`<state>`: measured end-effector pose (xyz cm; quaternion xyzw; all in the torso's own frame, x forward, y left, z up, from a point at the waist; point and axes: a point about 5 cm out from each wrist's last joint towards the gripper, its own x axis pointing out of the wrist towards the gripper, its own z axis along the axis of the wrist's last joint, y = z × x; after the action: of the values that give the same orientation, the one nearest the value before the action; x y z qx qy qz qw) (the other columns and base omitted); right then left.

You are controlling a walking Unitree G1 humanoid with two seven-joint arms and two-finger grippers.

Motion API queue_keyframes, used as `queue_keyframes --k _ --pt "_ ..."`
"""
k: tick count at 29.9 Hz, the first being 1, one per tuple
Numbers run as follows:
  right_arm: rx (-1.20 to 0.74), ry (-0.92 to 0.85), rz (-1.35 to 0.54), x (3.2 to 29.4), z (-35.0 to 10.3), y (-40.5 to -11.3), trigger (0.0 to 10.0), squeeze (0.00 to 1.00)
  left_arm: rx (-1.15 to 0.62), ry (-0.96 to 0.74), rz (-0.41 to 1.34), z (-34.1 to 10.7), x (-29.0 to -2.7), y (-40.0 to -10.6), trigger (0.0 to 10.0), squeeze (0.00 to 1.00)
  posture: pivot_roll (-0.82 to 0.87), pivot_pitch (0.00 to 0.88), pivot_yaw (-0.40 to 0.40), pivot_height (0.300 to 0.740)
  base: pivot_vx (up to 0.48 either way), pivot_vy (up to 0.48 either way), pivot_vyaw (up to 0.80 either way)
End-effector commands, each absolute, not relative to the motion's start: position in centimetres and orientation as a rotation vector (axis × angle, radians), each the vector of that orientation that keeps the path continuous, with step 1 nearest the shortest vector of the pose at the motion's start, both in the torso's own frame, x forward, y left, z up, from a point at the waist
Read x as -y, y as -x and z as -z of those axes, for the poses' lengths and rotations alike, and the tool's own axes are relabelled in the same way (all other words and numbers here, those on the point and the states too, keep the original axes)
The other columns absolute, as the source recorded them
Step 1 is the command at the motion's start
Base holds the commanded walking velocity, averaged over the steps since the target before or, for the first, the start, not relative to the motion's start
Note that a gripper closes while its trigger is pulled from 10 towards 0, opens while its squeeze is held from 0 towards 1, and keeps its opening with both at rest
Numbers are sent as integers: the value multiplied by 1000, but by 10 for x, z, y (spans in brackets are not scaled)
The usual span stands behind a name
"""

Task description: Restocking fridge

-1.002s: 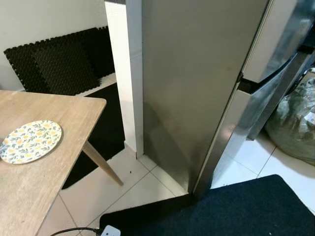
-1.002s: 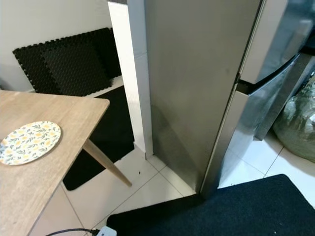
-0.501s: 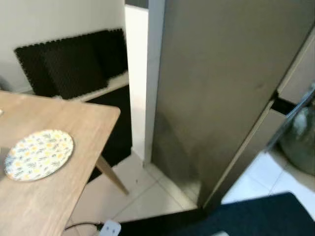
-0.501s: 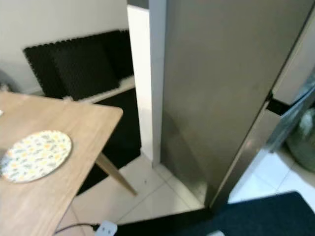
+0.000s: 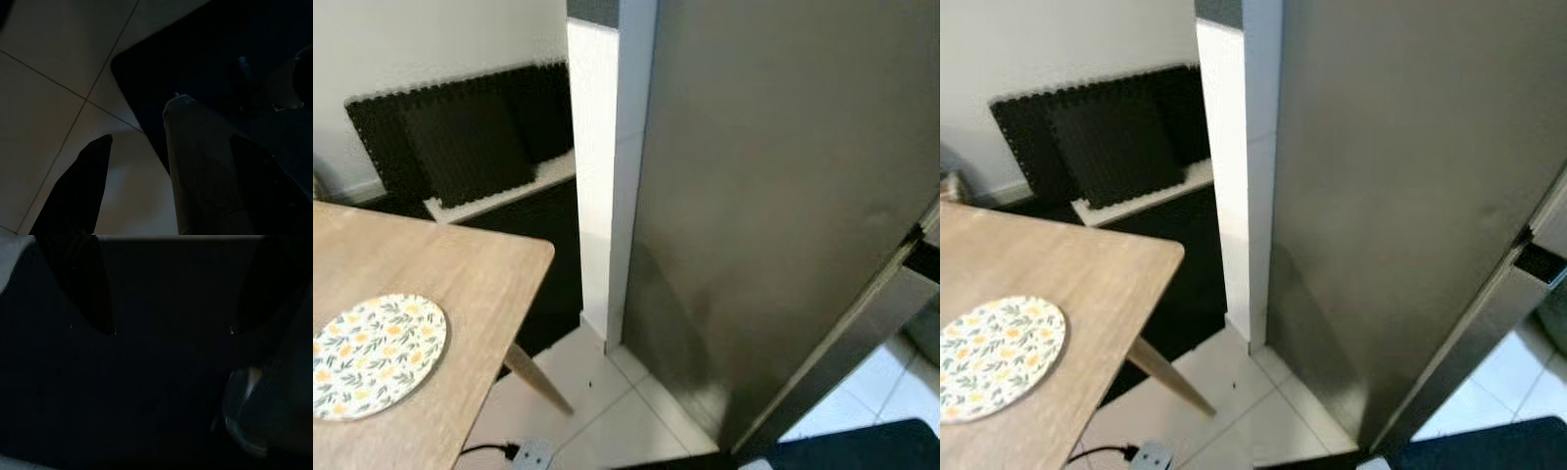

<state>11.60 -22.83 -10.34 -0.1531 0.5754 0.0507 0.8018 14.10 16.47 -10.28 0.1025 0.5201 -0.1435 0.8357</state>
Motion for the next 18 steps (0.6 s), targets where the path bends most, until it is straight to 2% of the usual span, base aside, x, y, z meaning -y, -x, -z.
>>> queue_keyframes --k 1,3,16,18 --pt "-1252 323 -105 229 105 -111 10000 0 -1222 -204 307 113 -168 -111 10000 0 -33 65 6 740 0 -442 0" --pt "-1252 324 -106 229 105 -111 10000 0 -1218 -204 301 113 -168 -112 10000 0 -33 65 6 740 0 -442 0" --pt "-1253 320 -110 228 105 -110 10000 0 -1212 -223 290 112 -170 -114 10000 0 -32 63 8 740 0 0 0" --pt "-1255 319 -111 227 105 -110 10000 0 -1214 -226 298 112 -170 -114 10000 0 -32 63 8 740 281 0 0"
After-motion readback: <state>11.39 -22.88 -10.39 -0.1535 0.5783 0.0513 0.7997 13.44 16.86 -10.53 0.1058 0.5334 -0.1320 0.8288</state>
